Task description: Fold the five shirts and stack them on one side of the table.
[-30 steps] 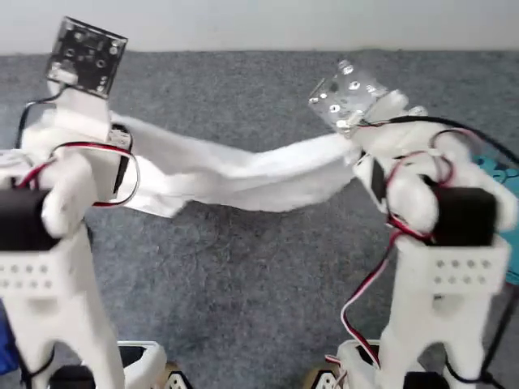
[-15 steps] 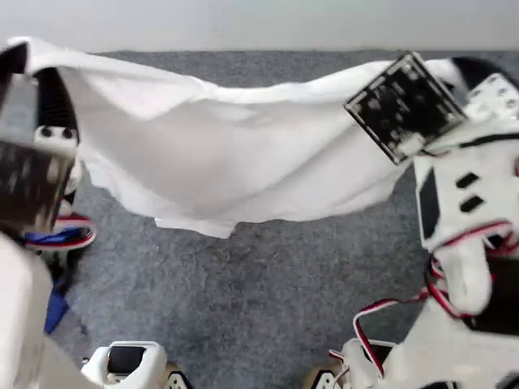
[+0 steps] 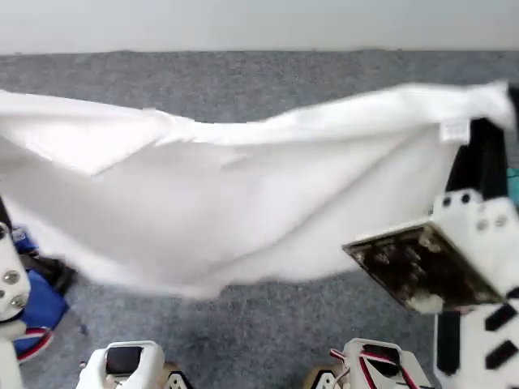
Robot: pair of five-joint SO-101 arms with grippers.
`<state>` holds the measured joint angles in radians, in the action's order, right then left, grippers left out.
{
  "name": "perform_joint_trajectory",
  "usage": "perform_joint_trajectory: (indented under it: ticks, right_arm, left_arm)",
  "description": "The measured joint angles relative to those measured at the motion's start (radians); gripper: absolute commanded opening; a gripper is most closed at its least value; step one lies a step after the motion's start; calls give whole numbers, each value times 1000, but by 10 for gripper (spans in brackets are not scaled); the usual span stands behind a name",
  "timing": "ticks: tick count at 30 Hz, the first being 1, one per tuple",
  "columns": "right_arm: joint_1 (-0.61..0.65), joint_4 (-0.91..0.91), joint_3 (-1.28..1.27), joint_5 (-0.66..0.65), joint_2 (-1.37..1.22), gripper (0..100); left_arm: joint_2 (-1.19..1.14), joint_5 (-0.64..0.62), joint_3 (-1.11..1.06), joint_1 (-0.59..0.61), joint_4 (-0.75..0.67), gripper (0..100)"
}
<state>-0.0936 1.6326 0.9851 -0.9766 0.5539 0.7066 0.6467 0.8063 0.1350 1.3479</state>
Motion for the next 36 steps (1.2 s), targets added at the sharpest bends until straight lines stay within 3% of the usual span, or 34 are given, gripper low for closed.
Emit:
perform_joint_trajectory:
  ticks: [6,11,14,22,29,36]
  right_arm:
    - [0,120,-114,-3,-3,9]
    - [0,120,-384,-3,-68,9]
    - [-2,83,-617,-3,-195,9]
    - [2,-376,-1068,-5,-341,9]
    - [9,-802,-1158,-5,-493,9]
    - [31,-1188,-1158,-6,-671,9]
  left_arm:
    - [-9,3,-72,18,120,14]
    - [-94,3,-379,17,152,14]
    - [-149,3,-603,-5,87,14]
    - [-347,3,-1053,-23,-394,14]
    - [-603,3,-1069,-23,-712,14]
    - [-839,3,-896,-23,-825,14]
